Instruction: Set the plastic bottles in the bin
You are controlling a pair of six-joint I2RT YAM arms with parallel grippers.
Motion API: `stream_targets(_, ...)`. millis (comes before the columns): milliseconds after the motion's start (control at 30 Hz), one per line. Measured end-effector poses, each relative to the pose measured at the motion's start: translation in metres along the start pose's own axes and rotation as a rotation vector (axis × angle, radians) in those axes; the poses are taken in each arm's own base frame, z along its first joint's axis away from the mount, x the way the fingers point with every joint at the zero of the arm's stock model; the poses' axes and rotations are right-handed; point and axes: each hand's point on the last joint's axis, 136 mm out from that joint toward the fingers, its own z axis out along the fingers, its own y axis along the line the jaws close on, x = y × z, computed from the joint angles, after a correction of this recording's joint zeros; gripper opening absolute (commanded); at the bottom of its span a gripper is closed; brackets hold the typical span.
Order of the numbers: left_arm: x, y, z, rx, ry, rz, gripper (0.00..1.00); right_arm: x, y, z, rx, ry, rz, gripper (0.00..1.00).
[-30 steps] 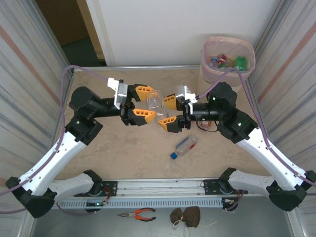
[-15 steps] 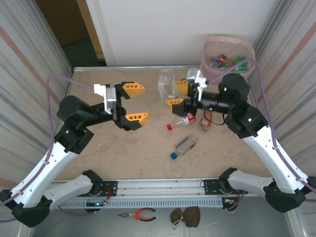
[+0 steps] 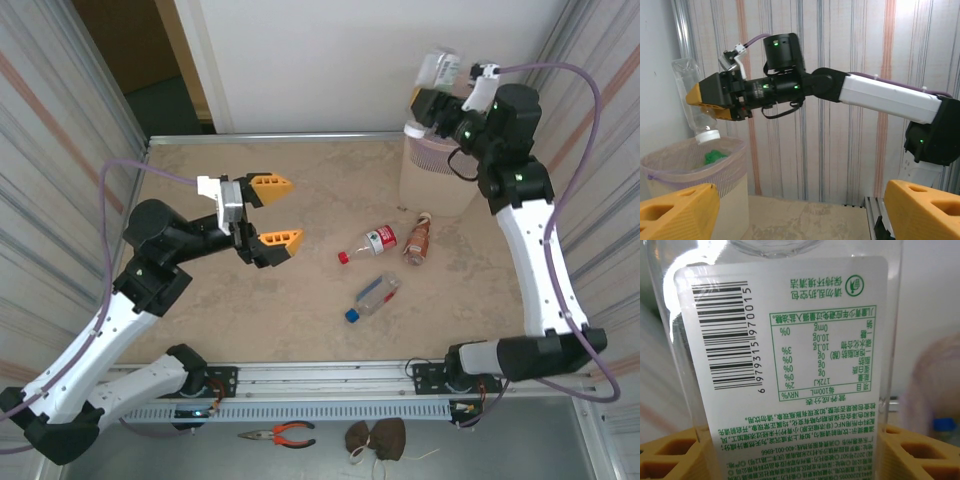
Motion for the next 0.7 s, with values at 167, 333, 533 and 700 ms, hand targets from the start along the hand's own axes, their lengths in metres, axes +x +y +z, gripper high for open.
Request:
stream_targets(167, 0.006, 0.003, 0.001, -0.011, 0.007, -0.017, 0.86, -0.009, -0.081, 0.034, 0.194, -0.069, 0.267, 0.44)
stream_targets(333, 0.009, 0.005, 0.001, -0.020, 0.006, -0.021, 0.86, -0.008, -0.151, 0.068, 0.396, -0.125, 0.545, 0.48)
stream_targets(533, 0.015, 0.010, 0.006, -0.023, 0.017, -0.031, 0.86, -0.007, -0.189, 0.095, 0.546, -0.202, 0.773, 0.53)
stream_targets(700, 0.028, 0.015, 0.009, -0.027, 0.042, -0.052, 0.86, -0.002, -0.212, 0.107, 0.622, -0.265, 0.901, 0.56)
